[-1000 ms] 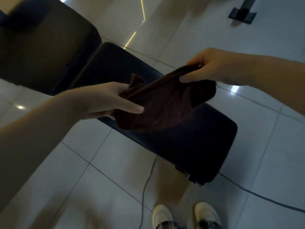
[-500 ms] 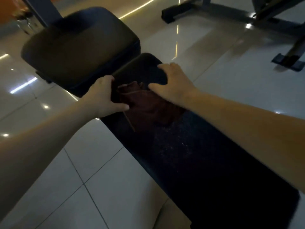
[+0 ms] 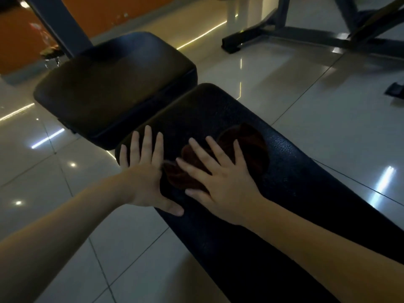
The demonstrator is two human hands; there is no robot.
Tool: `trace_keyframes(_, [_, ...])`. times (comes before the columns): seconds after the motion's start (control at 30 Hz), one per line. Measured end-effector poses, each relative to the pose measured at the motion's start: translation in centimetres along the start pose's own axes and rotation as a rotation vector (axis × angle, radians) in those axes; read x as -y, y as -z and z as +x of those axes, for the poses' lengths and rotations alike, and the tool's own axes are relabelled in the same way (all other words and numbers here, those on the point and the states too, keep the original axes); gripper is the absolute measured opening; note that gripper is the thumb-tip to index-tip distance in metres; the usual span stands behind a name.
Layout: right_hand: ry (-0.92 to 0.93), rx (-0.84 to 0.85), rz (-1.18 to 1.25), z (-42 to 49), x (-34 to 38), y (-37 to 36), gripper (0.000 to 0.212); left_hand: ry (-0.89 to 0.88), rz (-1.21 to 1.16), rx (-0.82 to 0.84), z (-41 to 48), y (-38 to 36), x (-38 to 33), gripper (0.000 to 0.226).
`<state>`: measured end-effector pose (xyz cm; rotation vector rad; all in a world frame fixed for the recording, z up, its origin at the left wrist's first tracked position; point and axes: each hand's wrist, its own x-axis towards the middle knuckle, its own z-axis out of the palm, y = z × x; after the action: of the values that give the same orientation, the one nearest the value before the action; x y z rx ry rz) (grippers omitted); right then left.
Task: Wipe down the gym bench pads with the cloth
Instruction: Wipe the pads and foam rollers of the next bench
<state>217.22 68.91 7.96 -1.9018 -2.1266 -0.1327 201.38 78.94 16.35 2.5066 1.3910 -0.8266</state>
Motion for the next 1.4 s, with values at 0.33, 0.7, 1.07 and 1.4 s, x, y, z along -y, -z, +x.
trace_keyframes(0.33, [0.132, 0.044, -0.057, -6.2, -1.5, 0.6, 0.057, 0.013, 0.001, 0.062, -0.1, 0.5, -0.5, 0.164])
trace_keyframes(0.7, [-0.340, 0.068, 0.076, 14.4, -2.2, 1.7, 0.056, -0.012, -0.043, 0.095, 0.0, 0.7, 0.1, 0.163])
trace_keyframes(1.07, [-0.071, 0.059, -0.003, 0.2, -1.1, 1.2, 0.060, 0.077, -0.030, 0.069, -0.5, 1.1, -1.0, 0.167])
trace_keyframes(1.4, [-0.093, 0.036, -0.071, 4.5, -1.0, 0.7, 0.060, 0.078, -0.027, 0.058, 0.1, 0.9, -0.7, 0.169])
